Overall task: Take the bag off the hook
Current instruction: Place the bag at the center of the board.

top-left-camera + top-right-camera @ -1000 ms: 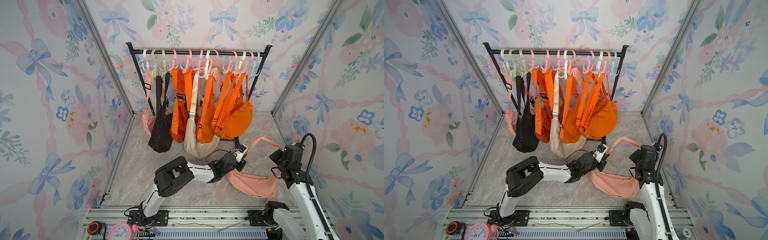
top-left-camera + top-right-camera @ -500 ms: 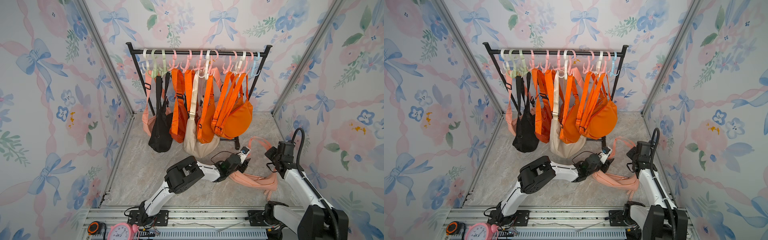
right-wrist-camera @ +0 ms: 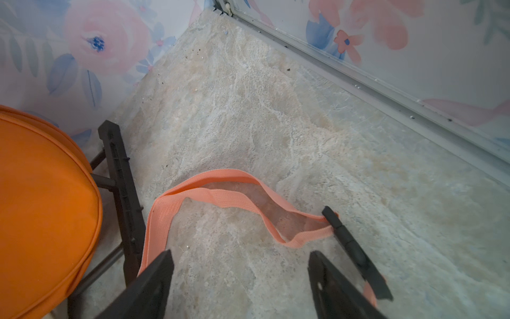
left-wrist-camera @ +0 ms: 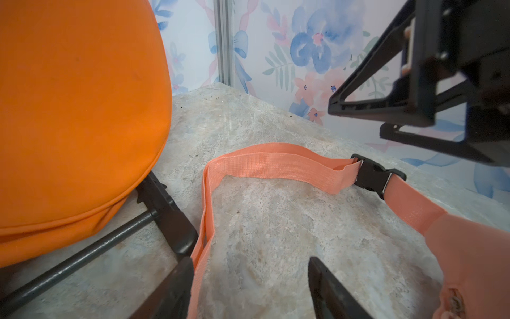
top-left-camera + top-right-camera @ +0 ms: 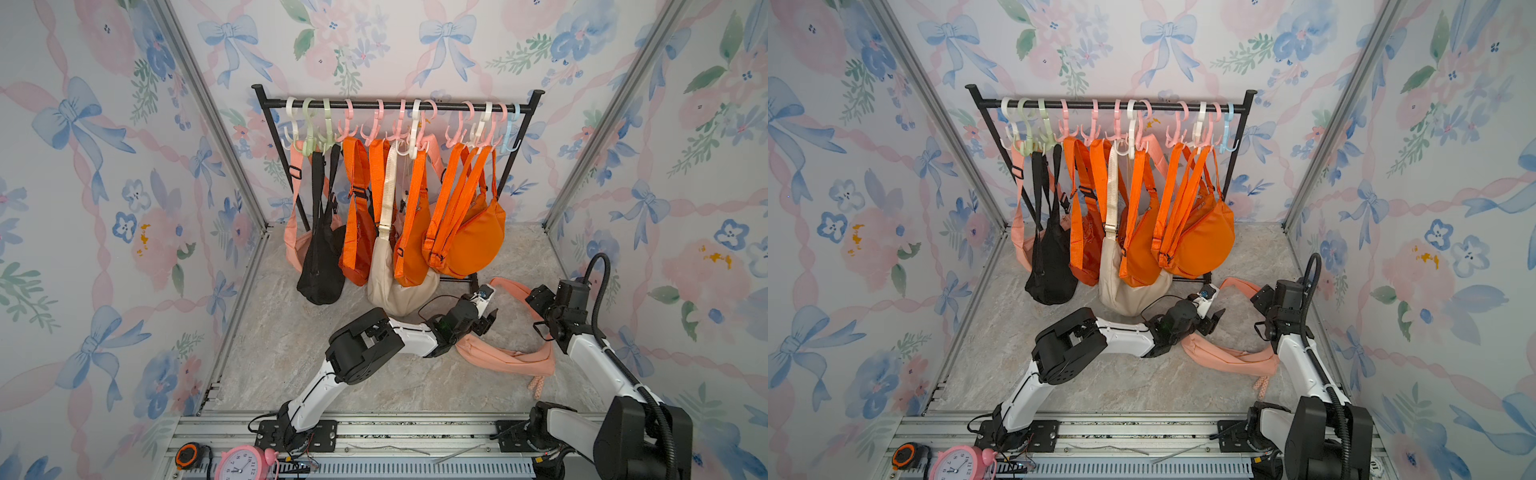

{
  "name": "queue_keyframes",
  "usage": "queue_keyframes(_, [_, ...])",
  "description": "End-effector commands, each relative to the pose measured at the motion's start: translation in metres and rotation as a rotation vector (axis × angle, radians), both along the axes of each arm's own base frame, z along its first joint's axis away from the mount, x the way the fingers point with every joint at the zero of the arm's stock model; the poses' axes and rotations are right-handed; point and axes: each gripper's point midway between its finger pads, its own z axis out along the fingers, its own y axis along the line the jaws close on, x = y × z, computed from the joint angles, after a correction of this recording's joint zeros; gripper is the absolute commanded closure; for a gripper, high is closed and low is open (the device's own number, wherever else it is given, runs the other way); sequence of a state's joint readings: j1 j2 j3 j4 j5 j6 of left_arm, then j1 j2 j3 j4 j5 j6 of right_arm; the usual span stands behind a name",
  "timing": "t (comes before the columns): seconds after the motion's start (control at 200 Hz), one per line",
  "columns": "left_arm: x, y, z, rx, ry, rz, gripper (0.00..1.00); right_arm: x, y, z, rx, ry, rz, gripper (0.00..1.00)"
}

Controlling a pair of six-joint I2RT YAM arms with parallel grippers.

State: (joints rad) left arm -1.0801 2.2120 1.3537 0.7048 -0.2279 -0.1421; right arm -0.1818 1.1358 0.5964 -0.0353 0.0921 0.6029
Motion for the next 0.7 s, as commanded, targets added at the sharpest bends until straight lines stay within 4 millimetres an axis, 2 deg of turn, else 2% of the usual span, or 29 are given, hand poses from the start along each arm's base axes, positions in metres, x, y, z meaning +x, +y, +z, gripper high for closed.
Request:
queue_keyframes(0.0, [0.0, 0.012, 0.052, -0.055, -0.061, 0.013, 0.33, 0.012, 0.005, 0.018, 0.004, -0.054, 0.048, 0.16])
queue_keyframes(0.24, [0.001, 0.044, 0.103, -0.092, -0.125, 0.059, 0.33, 0.014, 0.022, 0.06, -0.007, -0.189, 0.116, 0.13])
queue_keyframes(0.395, [0.011, 0.068, 0.135, -0.121, -0.147, 0.086, 0.33, 0.018, 0.058, 0.096, -0.059, -0.274, 0.253, 0.12])
queue_keyframes(0.525, [0.03, 0.084, 0.149, -0.11, -0.137, 0.115, 0.34, 0.017, 0.093, 0.128, -0.107, -0.354, 0.387, 0.1])
queue_keyframes(0.695, [0.051, 0.091, 0.164, -0.089, -0.141, 0.113, 0.36, 0.01, 0.12, 0.148, -0.128, -0.407, 0.477, 0.09])
